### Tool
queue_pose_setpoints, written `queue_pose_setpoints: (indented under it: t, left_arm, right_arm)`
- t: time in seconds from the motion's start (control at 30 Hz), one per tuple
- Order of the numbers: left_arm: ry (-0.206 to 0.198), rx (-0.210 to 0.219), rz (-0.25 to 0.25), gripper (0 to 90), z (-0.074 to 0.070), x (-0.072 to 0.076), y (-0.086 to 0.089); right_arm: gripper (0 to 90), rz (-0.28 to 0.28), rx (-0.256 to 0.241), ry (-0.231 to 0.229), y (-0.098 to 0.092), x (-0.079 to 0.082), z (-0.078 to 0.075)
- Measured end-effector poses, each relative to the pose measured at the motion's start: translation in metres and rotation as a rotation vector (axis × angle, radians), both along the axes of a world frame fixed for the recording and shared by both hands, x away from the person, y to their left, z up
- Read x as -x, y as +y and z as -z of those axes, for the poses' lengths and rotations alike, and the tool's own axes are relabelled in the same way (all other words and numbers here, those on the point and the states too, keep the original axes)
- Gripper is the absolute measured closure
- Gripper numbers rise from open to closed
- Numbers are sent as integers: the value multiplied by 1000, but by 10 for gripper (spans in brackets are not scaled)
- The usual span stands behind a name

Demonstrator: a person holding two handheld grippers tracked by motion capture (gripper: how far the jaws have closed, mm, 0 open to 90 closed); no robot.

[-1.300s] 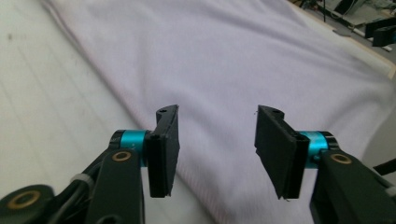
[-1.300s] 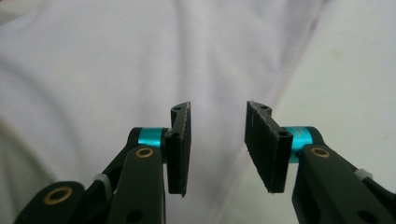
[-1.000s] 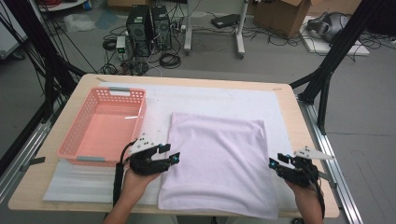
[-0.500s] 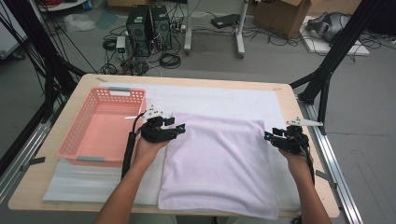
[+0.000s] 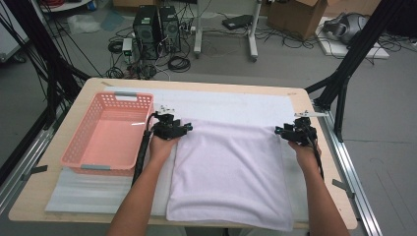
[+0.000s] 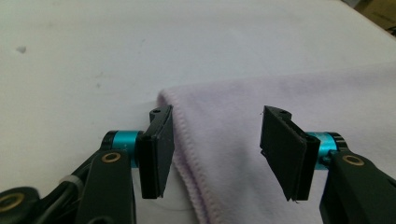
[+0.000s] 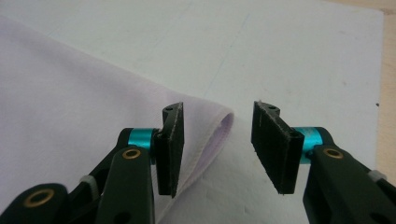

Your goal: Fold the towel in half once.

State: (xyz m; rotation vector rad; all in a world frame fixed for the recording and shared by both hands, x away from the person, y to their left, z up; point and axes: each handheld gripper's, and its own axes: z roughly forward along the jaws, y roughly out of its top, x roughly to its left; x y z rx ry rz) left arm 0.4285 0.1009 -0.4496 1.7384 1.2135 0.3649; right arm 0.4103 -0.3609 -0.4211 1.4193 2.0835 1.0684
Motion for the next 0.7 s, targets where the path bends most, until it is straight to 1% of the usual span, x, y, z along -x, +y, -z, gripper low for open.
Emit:
queue_pose_setpoints:
  t: [0.07, 0.1, 0.13, 0.2, 0.23, 0.3, 0.33, 0.37, 0.4, 0.43, 0.47, 0.5, 0.53, 0.57, 0.6, 0.63, 0.67, 0.7]
  left_arm:
    - [25, -10, -1, 444, 2, -5, -1]
    - [37, -10, 0, 445, 3, -8, -1]
    - [39, -13, 1, 438, 2, -10, -2]
    - [47, -48, 3, 430, 3, -14, -3]
    - [54, -55, 5, 427, 3, -17, -4]
    - [56, -56, 5, 450, 3, -20, -5]
    - [56, -56, 5, 456, 3, -20, -5]
    - [47, -92, 13, 469, 2, -22, -8]
    - [37, -110, 11, 481, 2, -22, -10]
    - [29, -145, 7, 518, 2, -22, -11]
    - [19, -175, -6, 592, 2, -21, -12]
    - [19, -163, 2, 663, 2, -21, -11]
    - [24, -148, 23, 814, 2, -22, -11]
    - [22, -151, 18, 857, 2, -22, -12]
    - [22, -154, 15, 861, 1, -22, -12]
    - [18, -141, -6, 863, 0, -23, -12]
    - [9, -128, -18, 864, -2, -23, -10]
    - [-9, -98, -32, 865, -4, -23, -9]
  right_arm:
    - [530, -4, 2, 12, 3, -7, 2]
    - [530, -10, 9, 8, 4, -10, 4]
    - [525, -12, 17, 21, 7, -14, 6]
    - [519, -20, 30, 38, 9, -19, 12]
    - [517, -23, 34, 46, 10, -21, 15]
    - [530, -29, 37, 68, 13, -23, 22]
    - [530, -29, 37, 68, 13, -23, 22]
    - [577, -24, 43, 62, 14, -24, 24]
    - [614, -25, 46, 60, 14, -24, 24]
    - [733, -38, 36, 63, 13, -24, 23]
    - [806, -58, 25, 66, 14, -23, 23]
    - [835, -61, 32, 65, 16, -23, 23]
    - [847, -64, 46, 61, 17, -23, 22]
    - [855, -65, 56, 59, 18, -23, 22]
    - [859, -54, 59, 57, 18, -23, 21]
    - [860, -39, 60, 43, 16, -23, 20]
    - [862, -15, 54, 19, 14, -23, 18]
    - [862, -1, 41, 3, 12, -23, 17]
